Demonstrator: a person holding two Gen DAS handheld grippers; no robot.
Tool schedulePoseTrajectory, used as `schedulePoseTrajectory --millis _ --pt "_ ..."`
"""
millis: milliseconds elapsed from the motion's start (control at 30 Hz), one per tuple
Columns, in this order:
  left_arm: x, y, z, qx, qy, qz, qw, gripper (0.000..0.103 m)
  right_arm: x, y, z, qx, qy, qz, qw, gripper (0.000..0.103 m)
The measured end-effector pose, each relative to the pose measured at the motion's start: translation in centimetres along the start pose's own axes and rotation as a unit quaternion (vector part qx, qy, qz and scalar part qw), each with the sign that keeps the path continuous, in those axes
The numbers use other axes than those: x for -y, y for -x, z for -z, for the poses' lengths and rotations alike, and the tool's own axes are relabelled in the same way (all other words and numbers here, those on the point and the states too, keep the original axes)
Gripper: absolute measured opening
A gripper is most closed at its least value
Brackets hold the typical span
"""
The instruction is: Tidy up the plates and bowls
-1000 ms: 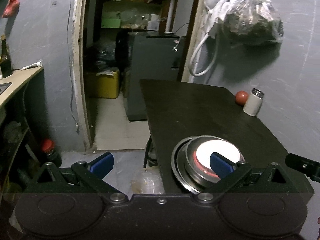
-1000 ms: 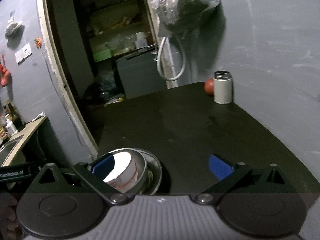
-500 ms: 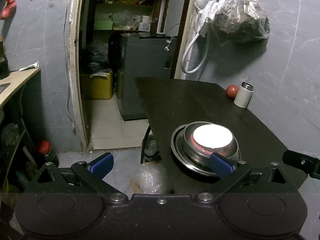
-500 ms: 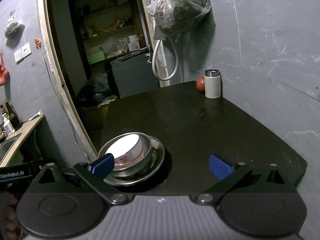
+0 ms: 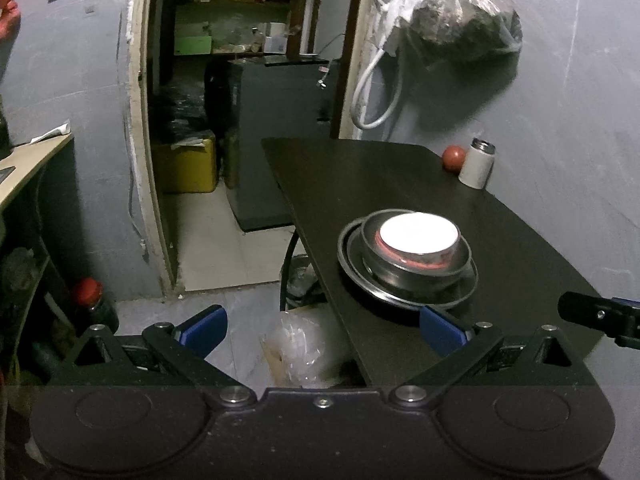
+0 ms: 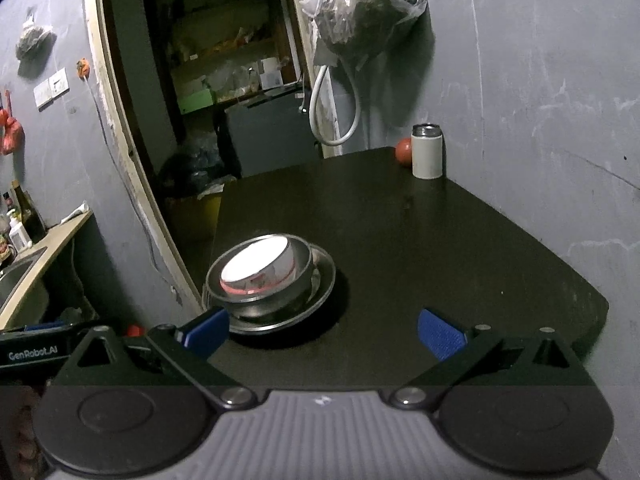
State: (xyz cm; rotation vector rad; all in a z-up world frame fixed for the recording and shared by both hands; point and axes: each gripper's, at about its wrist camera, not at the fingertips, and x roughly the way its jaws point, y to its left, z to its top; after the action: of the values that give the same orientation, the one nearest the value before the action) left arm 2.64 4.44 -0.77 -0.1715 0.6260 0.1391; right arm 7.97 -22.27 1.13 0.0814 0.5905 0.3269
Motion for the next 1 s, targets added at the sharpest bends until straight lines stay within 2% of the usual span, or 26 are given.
schedulePoseTrajectory --millis 467,1000 --pt "0.7 -0.9 1.6 -0.031 -0.03 0.006 0.999 0.102 0.9 -0.6 2.3 -0.044 -0.005 0.014 0.999 0.103" --pt "1.3 -1.4 1.9 -0.042 -0.042 0.004 0.9982 0.102 1.8 -1.0 3.3 -0.064 -0.014 0.014 0.998 0.103"
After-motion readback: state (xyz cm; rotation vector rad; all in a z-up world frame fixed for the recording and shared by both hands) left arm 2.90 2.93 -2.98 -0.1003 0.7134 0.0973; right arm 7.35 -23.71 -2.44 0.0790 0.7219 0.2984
